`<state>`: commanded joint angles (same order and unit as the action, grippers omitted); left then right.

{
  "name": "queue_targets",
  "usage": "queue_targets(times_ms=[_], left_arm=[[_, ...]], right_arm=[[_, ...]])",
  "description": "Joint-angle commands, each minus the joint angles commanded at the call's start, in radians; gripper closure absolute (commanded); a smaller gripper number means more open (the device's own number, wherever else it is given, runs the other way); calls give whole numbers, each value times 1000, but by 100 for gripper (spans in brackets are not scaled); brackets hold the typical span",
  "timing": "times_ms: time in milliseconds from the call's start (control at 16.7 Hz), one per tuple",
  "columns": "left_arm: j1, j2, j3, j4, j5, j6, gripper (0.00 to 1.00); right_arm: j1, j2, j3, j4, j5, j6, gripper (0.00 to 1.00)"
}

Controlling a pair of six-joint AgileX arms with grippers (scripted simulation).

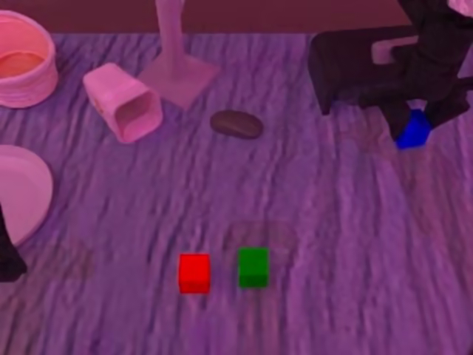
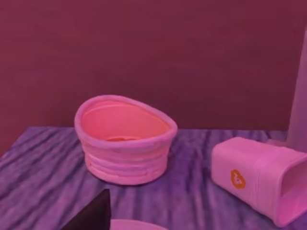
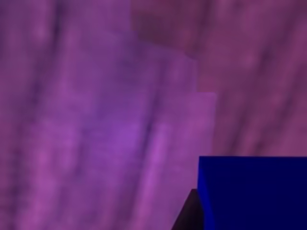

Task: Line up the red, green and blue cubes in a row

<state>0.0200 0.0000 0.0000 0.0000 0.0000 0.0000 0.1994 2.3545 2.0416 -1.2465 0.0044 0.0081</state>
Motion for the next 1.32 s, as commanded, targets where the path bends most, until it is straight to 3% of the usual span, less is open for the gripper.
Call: queue_targets(times_ms=[300, 720, 900, 1320], left_arm=[[0, 0, 0, 0, 0, 0, 0], [0, 0, 0, 0, 0, 0, 0], [0, 0, 0, 0, 0, 0, 0], [0, 0, 0, 0, 0, 0, 0]], right_arm=[[85, -90, -111, 34, 0, 112, 100], [358, -378, -539, 136, -2, 527, 100], [442, -470, -647, 172, -1, 636, 100], [457, -480, -676, 194, -2, 654, 100]])
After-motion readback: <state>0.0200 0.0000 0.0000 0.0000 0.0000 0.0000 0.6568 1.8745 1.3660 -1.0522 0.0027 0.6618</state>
